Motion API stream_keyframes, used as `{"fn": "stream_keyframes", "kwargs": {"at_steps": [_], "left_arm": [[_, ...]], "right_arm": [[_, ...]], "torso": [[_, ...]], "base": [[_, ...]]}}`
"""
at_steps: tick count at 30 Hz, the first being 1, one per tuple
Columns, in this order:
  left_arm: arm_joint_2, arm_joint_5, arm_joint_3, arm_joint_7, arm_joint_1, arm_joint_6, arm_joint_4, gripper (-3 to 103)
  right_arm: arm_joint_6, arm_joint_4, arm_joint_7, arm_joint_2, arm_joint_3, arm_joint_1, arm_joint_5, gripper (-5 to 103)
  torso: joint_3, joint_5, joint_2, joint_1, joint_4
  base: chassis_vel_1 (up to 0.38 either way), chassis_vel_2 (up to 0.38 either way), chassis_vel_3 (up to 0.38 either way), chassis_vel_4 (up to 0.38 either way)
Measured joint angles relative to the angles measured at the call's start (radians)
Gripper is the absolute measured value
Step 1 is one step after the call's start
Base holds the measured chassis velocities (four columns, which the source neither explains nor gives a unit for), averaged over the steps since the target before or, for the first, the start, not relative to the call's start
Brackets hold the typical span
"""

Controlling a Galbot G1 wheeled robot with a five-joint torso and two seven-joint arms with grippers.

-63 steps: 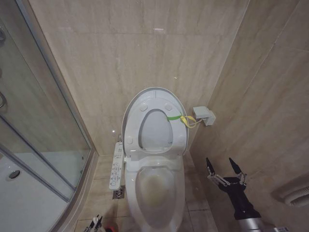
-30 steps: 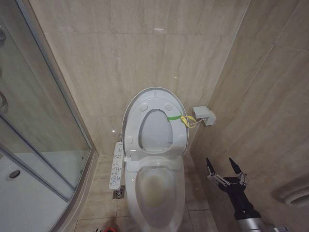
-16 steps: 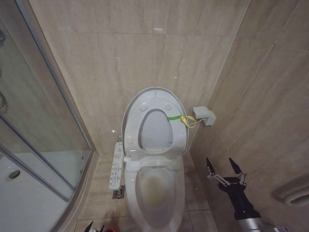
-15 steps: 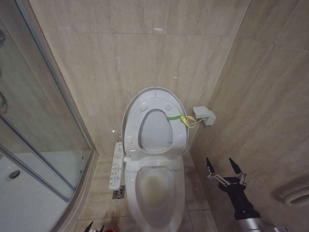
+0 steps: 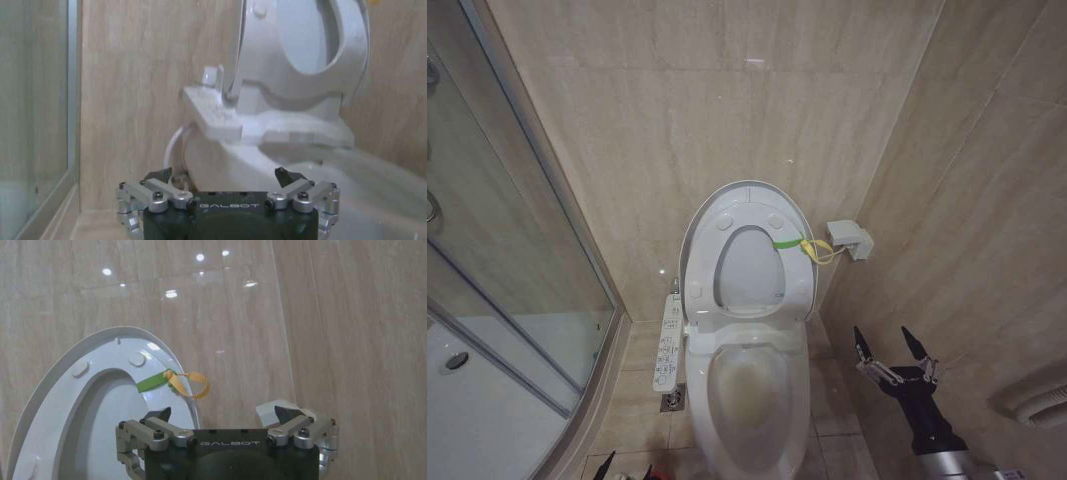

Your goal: Open the toilet lid, clean the toilet bowl with a toilet brush, close the toilet lid, and flush.

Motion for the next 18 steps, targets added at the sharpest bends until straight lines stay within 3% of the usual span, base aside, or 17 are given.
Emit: {"fn": "stream_keyframes", "kwargs": {"at_steps": [8, 18], "left_arm": [[-0.008, 0.048, -0.010, -0.071, 0.097, 0.000, -0.206, 100], [0.001, 0.123, -0.020, -0.320, 0.154, 0.030, -0.548, 100]], "right_arm": [[0.000, 0.000, 0.000, 0.000, 0.000, 0.000, 0.000, 100], [0.000, 0.000, 0.000, 0.000, 0.000, 0.000, 0.000, 100]], "torso": [[0.000, 0.0000, 0.000, 0.000, 0.0001], [0.000, 0.0001, 0.000, 0.000, 0.0000]], "base": [[0.000, 0.000, 0.000, 0.000], [0.000, 0.000, 0.000, 0.000]]}}
